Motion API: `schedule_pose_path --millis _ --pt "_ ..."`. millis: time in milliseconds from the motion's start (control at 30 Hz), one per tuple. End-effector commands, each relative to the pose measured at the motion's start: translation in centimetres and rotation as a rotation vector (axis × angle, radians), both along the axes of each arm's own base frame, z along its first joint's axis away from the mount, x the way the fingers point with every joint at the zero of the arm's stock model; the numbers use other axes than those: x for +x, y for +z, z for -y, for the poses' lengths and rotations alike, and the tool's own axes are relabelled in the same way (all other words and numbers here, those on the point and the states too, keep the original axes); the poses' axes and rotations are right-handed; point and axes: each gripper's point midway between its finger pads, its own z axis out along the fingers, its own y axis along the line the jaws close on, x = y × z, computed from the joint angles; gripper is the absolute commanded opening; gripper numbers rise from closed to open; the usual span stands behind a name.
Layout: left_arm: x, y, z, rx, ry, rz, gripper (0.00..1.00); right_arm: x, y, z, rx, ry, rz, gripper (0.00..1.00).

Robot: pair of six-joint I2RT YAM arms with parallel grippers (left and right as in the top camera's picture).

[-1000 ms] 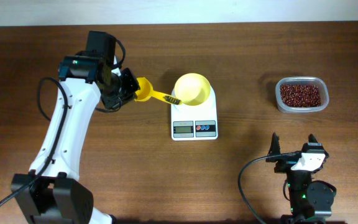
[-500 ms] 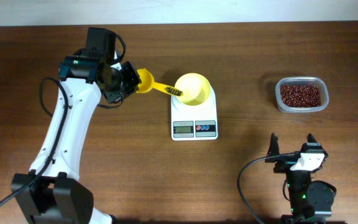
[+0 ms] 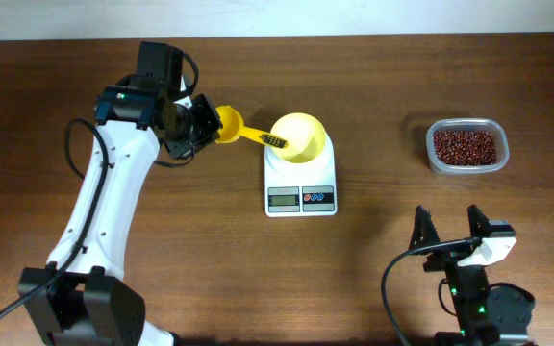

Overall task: Scoop item into bowl and weigh 50g on scale
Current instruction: 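Carry the scoop over the scale and extend the right gripper toward it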

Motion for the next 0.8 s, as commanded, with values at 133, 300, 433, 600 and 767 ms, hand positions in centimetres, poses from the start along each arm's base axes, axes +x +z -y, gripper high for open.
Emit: schedule_pose_path --millis 133,300,433,600,767 --pt "0.3 1.6 0.5 -0.028 0.008 0.042 0.00 0.6 2.7 0.0 0.016 -0.006 -0.120 0.99" --pt "0.5 1.8 0.5 -0.030 0.010 0.053 0.00 3.6 4.5 -1.5 0.045 0.090 -0.317 0.99" --pt "0.6 1.8 0.5 -0.033 0.017 0.053 0.00 6.4 4.9 -5.0 0.117 0.300 -0.431 0.99" --pt "0.6 1.8 0.5 -0.057 0.079 0.032 0.00 8.4 3.2 -8.7 0.231 0.543 -0.495 0.99" --pt "0.6 1.8 0.5 -0.057 0.078 0.032 0.00 10.4 0.9 -10.2 0.685 0.505 -0.721 0.99"
